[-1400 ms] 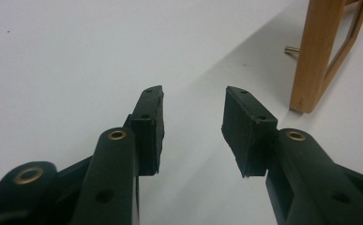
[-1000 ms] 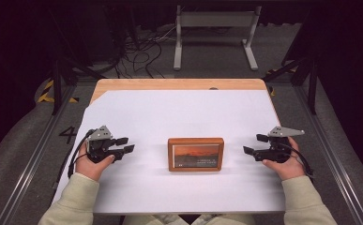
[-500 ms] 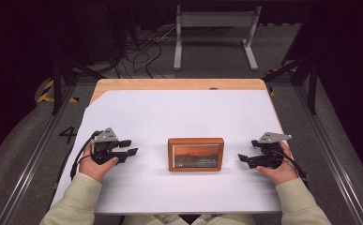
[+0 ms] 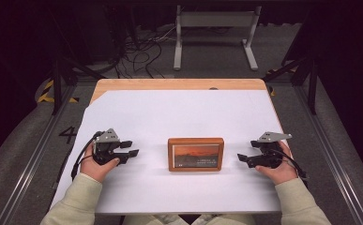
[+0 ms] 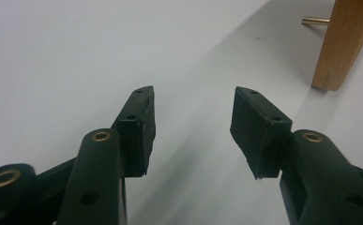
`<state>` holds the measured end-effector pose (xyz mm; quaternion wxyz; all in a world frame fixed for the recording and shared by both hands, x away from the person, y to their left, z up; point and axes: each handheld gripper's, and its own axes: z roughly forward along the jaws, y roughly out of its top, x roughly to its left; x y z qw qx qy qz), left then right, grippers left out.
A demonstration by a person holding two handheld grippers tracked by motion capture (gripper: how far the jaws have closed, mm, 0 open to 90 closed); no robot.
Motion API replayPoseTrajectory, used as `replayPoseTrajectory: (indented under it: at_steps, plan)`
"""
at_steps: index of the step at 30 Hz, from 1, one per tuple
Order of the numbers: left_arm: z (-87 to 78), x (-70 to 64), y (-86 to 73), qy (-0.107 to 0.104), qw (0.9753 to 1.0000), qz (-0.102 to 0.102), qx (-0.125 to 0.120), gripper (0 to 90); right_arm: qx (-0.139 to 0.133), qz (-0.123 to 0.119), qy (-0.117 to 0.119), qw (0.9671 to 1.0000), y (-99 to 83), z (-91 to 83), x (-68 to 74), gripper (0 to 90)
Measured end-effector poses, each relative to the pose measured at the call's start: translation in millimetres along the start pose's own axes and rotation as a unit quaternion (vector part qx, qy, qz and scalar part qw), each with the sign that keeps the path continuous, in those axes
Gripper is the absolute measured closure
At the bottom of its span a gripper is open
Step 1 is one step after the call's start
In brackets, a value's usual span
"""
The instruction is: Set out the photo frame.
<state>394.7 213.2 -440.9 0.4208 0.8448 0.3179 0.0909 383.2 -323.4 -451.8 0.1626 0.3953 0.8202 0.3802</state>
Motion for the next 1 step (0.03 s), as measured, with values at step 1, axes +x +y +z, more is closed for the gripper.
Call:
replayPoseTrajectory:
  at_steps: [1]
  plan:
    - [0.0, 0.0, 0.0, 0.0, 1.0, 0.0, 0.0, 49.7, 0.0, 0.0, -0.001, 1.0, 0.1, -0.1, 0.1, 16.3]
